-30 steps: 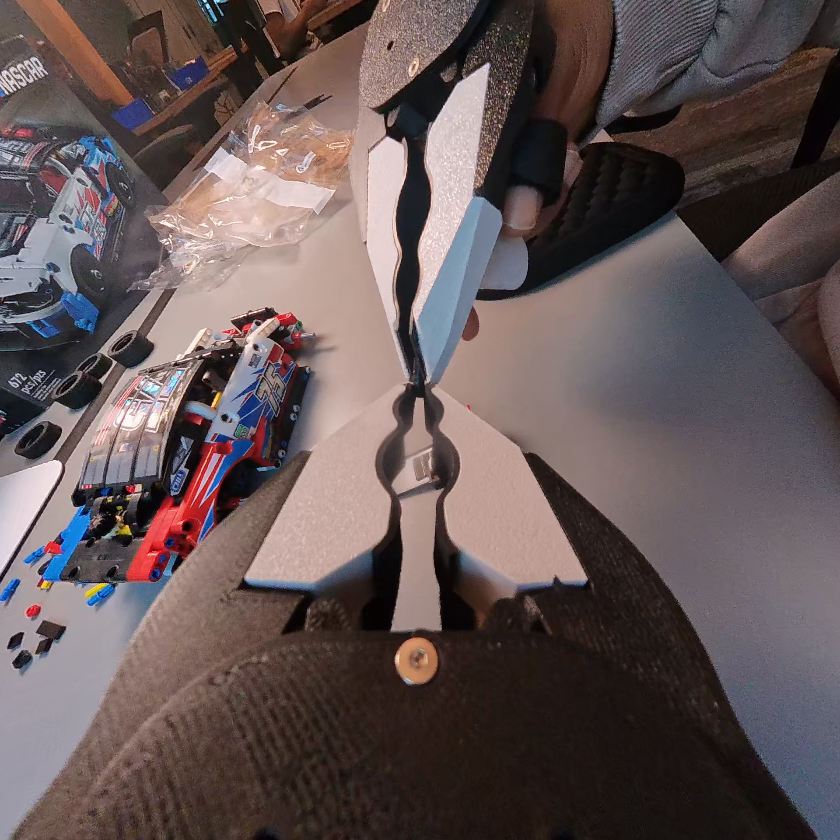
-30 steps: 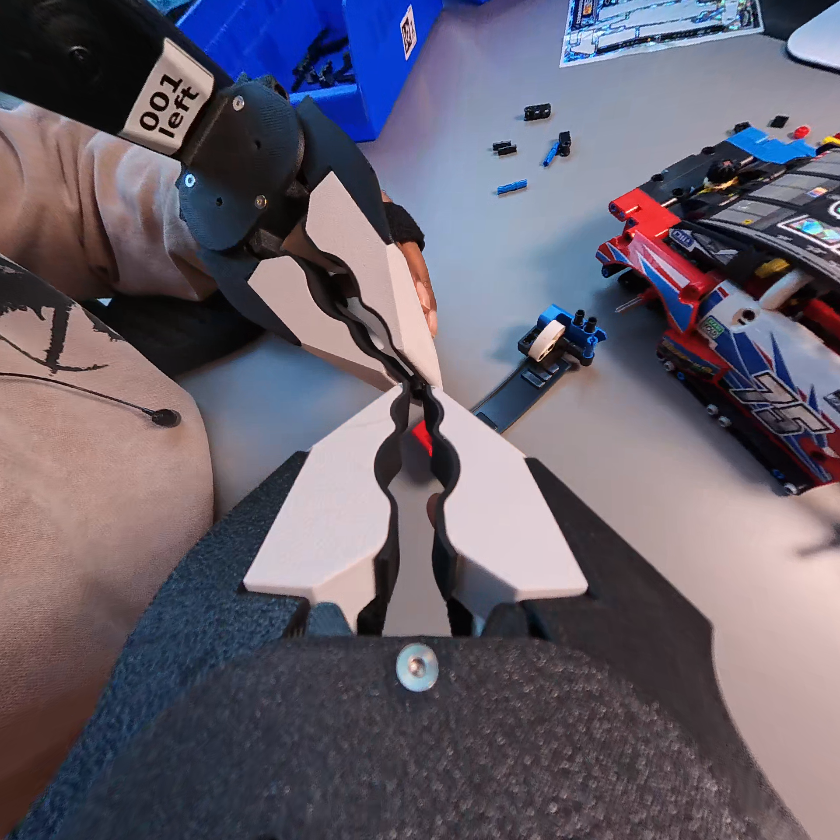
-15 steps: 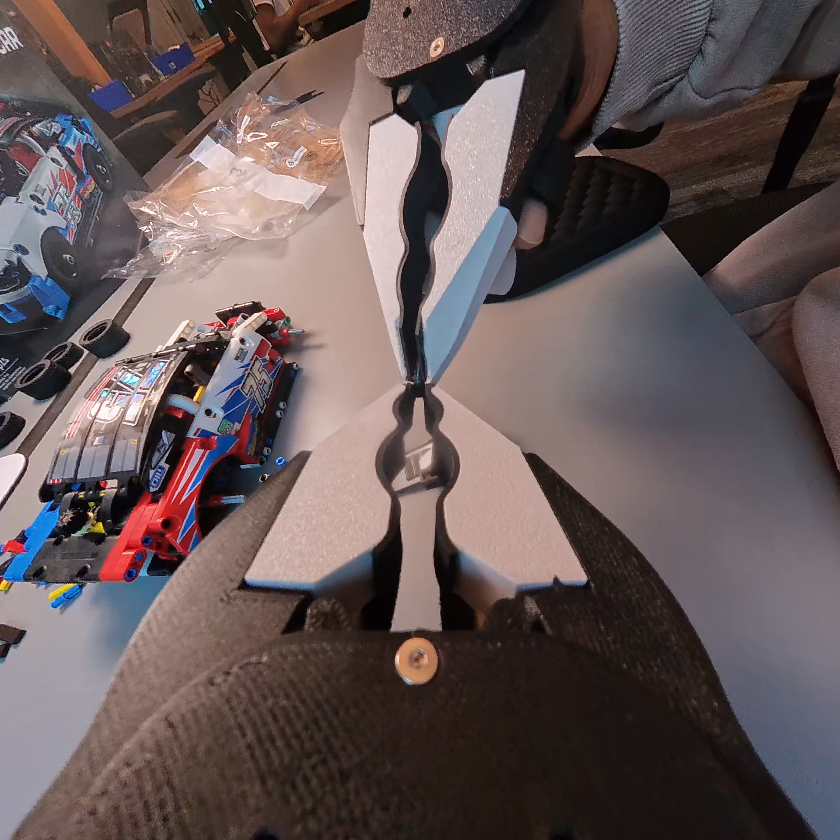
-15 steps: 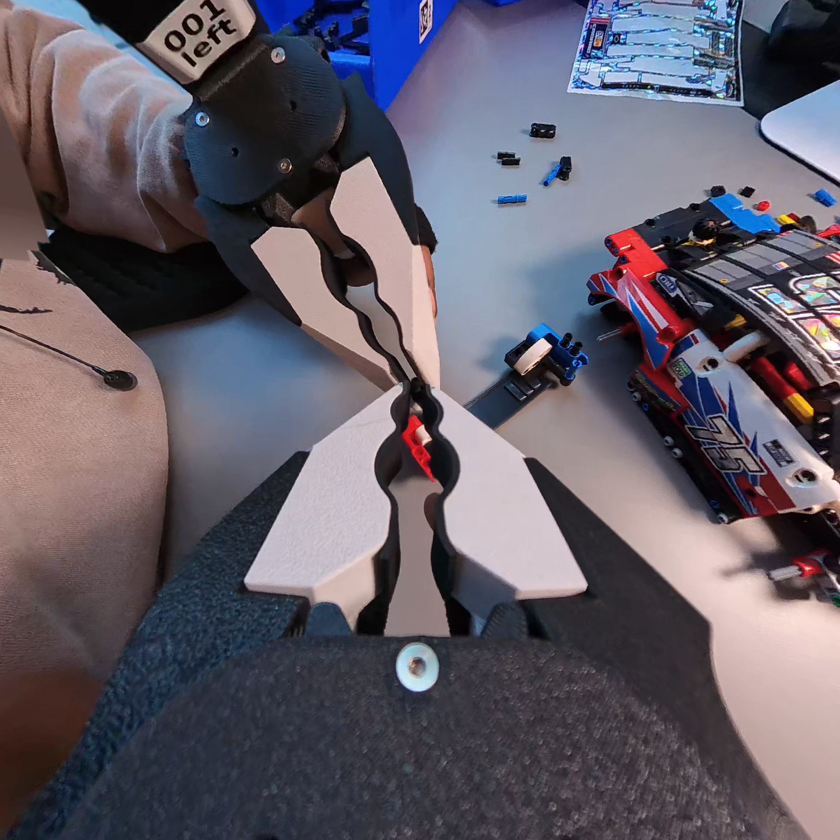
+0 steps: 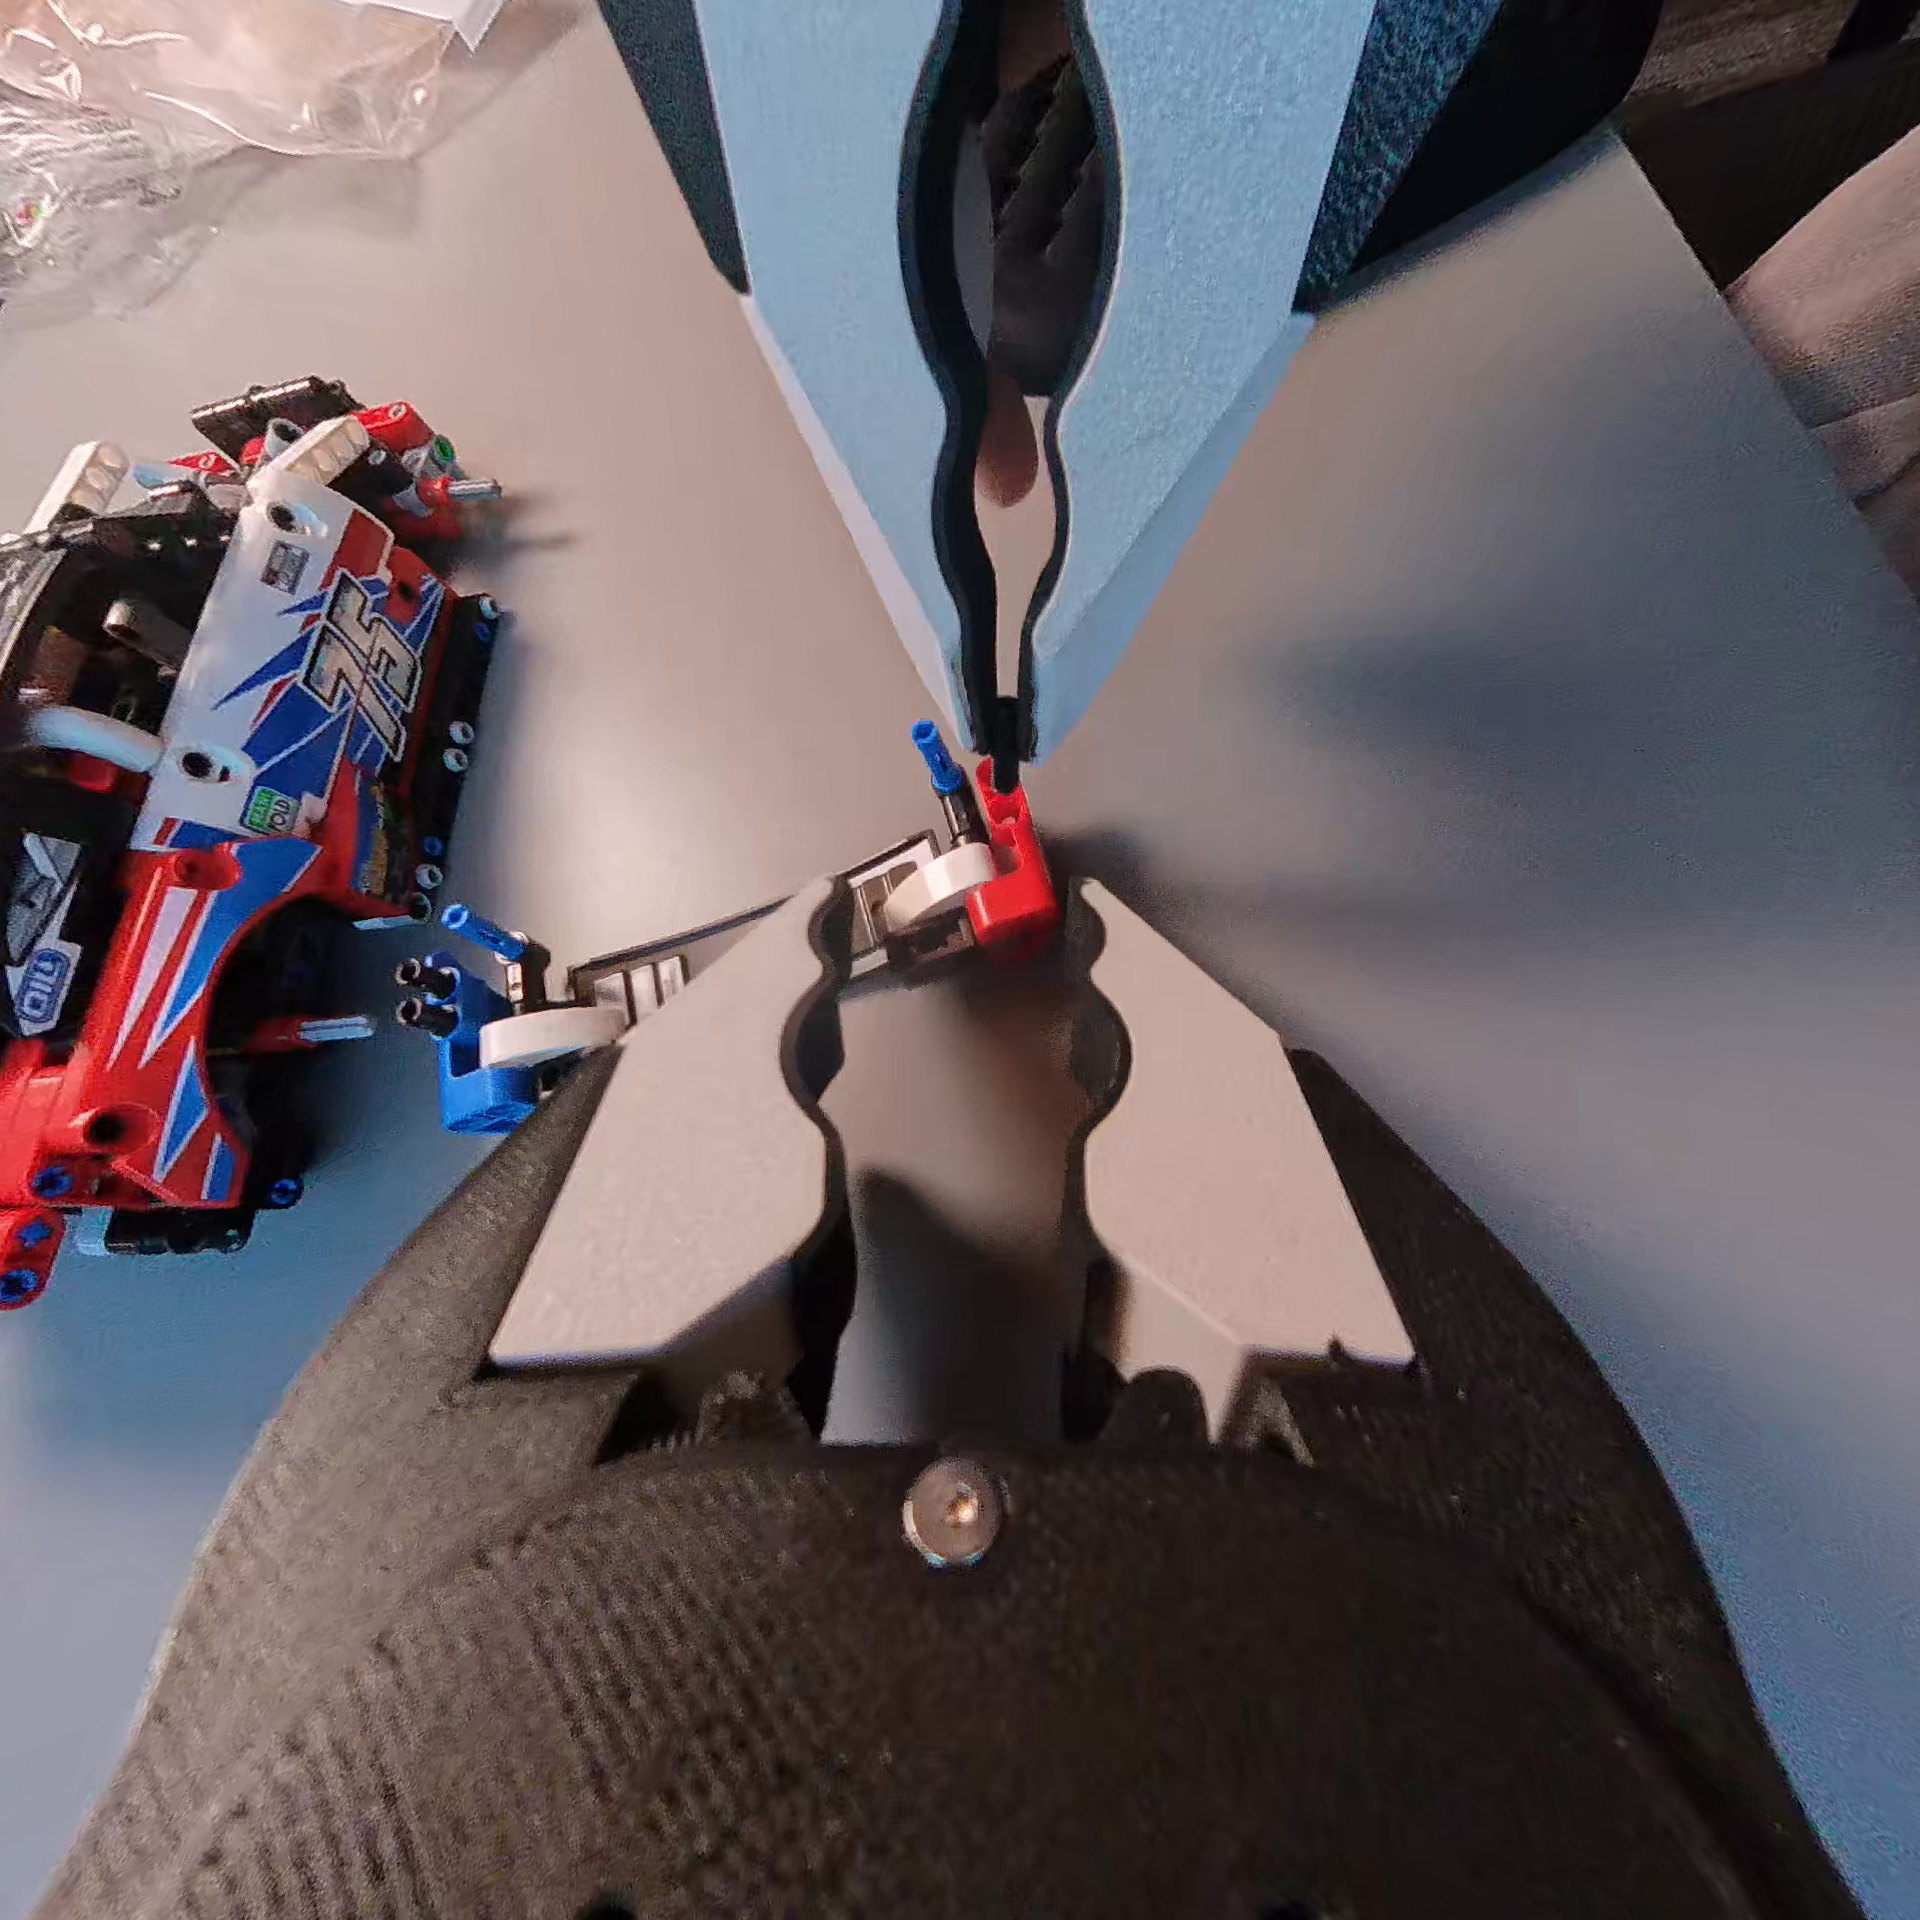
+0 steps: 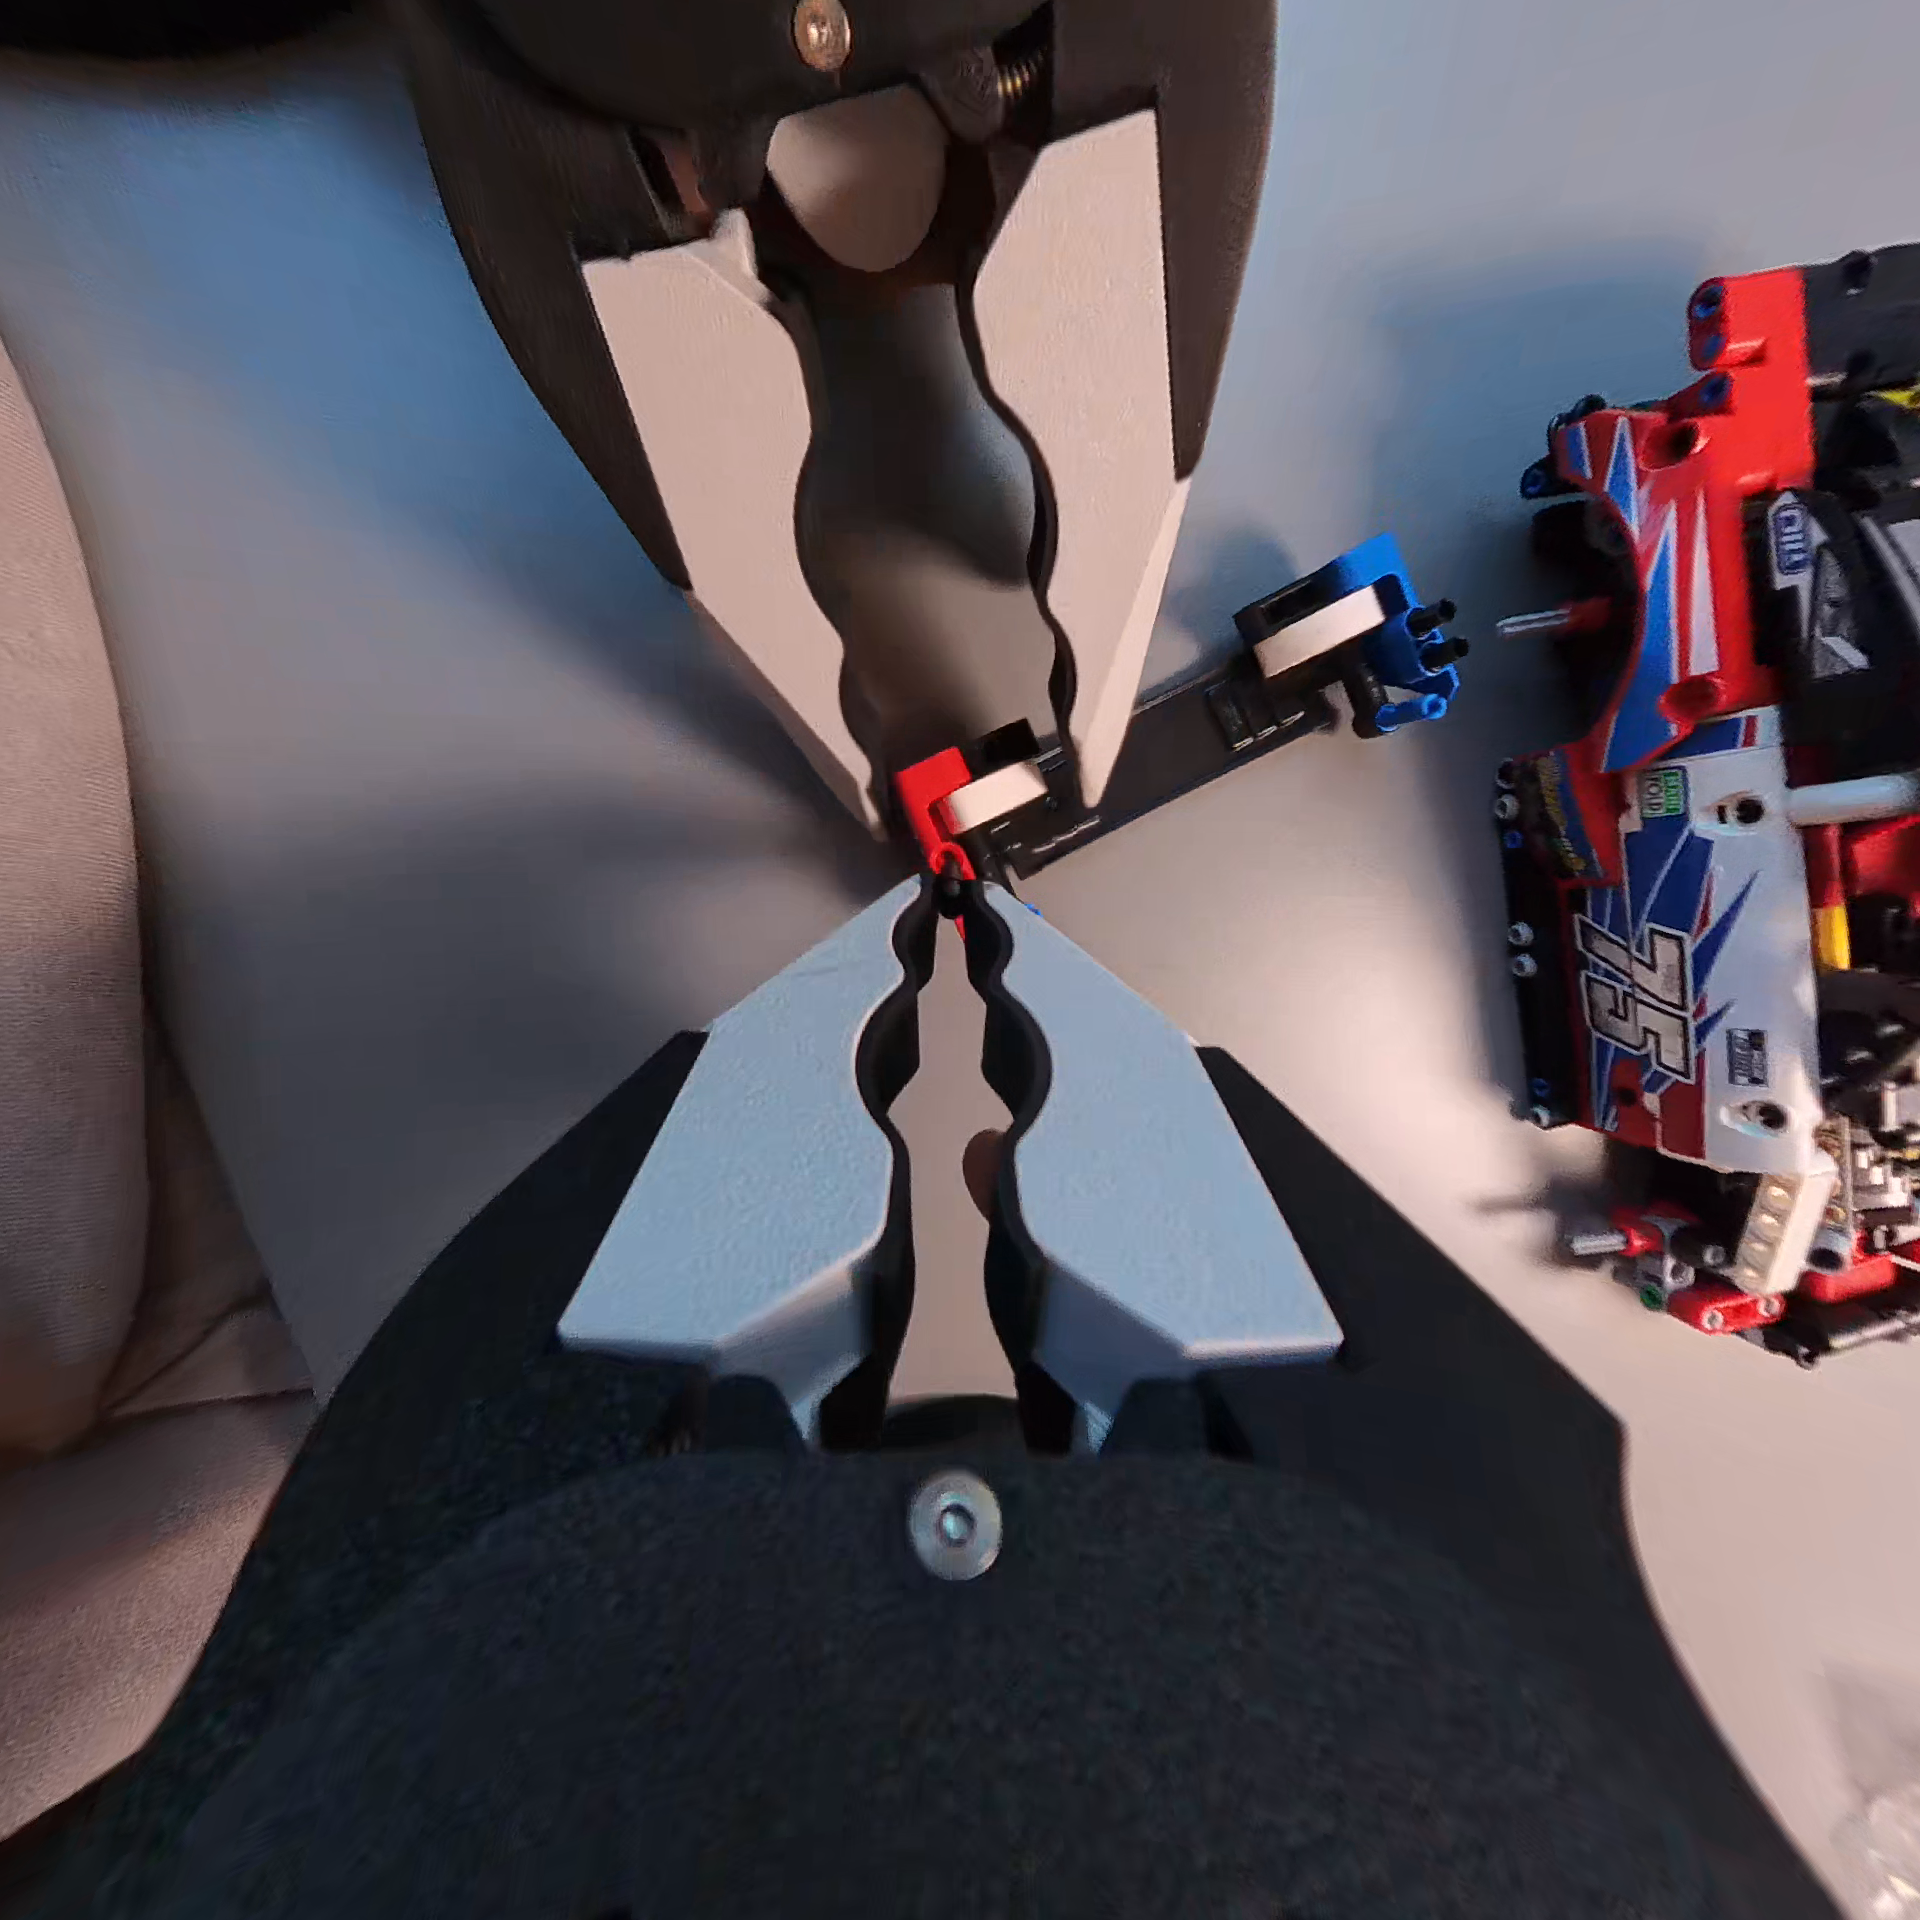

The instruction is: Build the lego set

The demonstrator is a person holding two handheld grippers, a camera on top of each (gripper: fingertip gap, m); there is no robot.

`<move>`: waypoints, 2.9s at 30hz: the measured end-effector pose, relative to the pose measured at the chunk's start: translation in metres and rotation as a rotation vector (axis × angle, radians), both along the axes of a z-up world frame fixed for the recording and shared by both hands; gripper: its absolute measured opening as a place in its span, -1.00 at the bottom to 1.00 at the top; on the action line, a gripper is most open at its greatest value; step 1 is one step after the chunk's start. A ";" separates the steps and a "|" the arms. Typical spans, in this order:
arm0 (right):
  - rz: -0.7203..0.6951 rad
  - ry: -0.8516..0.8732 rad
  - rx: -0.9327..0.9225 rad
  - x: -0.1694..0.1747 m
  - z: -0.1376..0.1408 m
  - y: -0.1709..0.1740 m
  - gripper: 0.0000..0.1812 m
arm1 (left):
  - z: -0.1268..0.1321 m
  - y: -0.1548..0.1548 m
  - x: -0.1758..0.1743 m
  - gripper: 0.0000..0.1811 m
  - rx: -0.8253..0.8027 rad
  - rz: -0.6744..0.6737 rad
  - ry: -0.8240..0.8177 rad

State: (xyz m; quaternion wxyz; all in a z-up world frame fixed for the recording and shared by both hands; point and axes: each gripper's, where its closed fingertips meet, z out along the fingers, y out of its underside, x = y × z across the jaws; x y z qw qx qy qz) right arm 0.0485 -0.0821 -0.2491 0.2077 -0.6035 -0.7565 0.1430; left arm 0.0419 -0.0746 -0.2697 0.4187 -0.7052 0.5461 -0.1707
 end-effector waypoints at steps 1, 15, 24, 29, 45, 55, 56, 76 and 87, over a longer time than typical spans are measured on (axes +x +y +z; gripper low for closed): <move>0.008 -0.023 0.026 0.001 -0.003 0.002 -0.98 | 0.000 0.000 0.000 -0.62 -0.004 -0.002 0.002; -0.005 -0.143 0.059 -0.001 -0.007 0.005 -0.98 | 0.000 0.001 0.001 -0.67 -0.047 0.004 -0.019; -0.113 -0.227 -0.113 0.000 -0.009 0.003 -0.98 | 0.000 0.001 0.001 -0.67 -0.015 0.012 -0.004; -0.142 -0.291 -0.190 -0.002 -0.013 0.004 -0.99 | 0.000 0.001 0.001 -0.68 0.004 0.017 0.002; 0.003 -0.049 0.013 -0.006 0.004 0.003 -0.97 | -0.001 0.001 0.000 -0.68 -0.012 0.017 0.000; -0.025 -0.063 -0.009 -0.008 -0.003 0.004 -1.00 | 0.000 0.001 0.000 -0.68 -0.014 0.017 -0.003; -0.027 -0.056 -0.009 -0.008 -0.003 0.004 -1.00 | -0.001 0.001 0.000 -0.68 -0.015 0.017 -0.003; -0.220 0.540 -0.141 0.025 0.027 0.004 -0.90 | 0.029 -0.037 -0.069 -0.66 -0.195 -0.080 -0.078; -0.170 0.575 -0.183 0.015 0.027 0.003 -0.93 | -0.008 -0.067 -0.097 -0.84 -0.255 -0.025 0.101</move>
